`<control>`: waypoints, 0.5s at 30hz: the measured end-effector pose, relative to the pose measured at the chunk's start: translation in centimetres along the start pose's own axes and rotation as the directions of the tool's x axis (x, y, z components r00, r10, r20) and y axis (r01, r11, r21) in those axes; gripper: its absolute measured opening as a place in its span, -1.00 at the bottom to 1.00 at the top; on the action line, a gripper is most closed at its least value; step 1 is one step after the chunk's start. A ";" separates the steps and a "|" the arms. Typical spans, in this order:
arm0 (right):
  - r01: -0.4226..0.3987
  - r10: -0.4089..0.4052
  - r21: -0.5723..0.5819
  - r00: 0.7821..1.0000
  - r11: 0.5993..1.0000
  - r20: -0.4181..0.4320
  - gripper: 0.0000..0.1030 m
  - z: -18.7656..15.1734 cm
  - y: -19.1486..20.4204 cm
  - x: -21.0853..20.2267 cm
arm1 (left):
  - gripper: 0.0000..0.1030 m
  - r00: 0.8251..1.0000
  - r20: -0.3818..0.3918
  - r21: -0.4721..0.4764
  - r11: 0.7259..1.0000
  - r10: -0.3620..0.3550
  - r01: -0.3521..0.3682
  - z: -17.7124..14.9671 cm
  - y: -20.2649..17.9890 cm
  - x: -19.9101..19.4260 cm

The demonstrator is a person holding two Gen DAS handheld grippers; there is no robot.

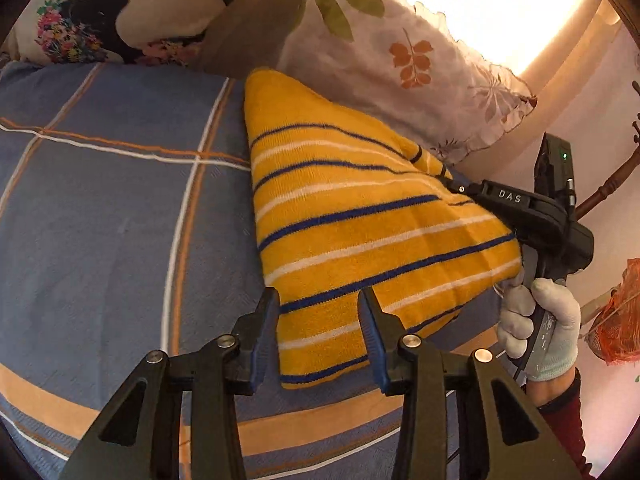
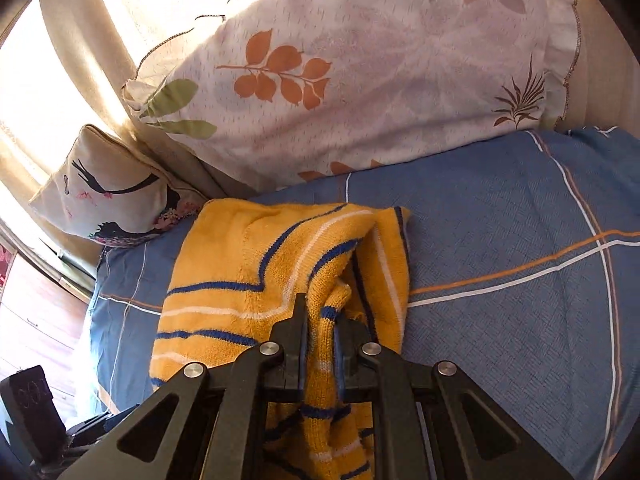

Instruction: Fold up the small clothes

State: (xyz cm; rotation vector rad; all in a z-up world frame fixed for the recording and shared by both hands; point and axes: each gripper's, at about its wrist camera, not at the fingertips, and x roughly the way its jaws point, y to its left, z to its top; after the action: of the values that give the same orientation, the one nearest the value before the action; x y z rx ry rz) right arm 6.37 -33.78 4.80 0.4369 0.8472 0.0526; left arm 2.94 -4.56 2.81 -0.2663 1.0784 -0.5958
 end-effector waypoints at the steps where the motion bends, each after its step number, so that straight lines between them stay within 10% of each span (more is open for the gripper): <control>1: 0.024 -0.024 -0.010 1.000 1.000 -0.006 -0.79 -0.2 -0.2 0.3 | -0.11 0.999 -0.043 -0.002 1.000 -0.003 0.003 -0.1 -0.2 1.3; 9: 0.184 -0.191 -0.081 0.978 0.980 -0.081 -0.22 -1.6 -2.6 -0.1 | 0.05 0.998 -0.048 0.074 0.997 0.038 -0.035 -0.5 -1.3 0.3; 13: 0.101 -0.101 -0.002 0.994 0.995 -0.041 -0.07 -1.0 -4.7 -2.4 | 0.14 0.997 0.060 0.039 0.998 0.050 -0.052 1.2 0.4 -1.9; 15: 0.017 -0.016 0.039 1.000 0.999 -0.021 0.32 -0.9 -5.2 -2.7 | 0.26 0.997 0.078 -0.012 1.000 0.016 -0.015 2.5 1.7 -1.6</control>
State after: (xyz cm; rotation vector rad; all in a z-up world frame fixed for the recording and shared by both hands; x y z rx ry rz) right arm 3.26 -38.80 4.21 0.4668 0.8737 0.0256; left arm 5.21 -2.49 4.34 -0.2887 1.0077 -0.5607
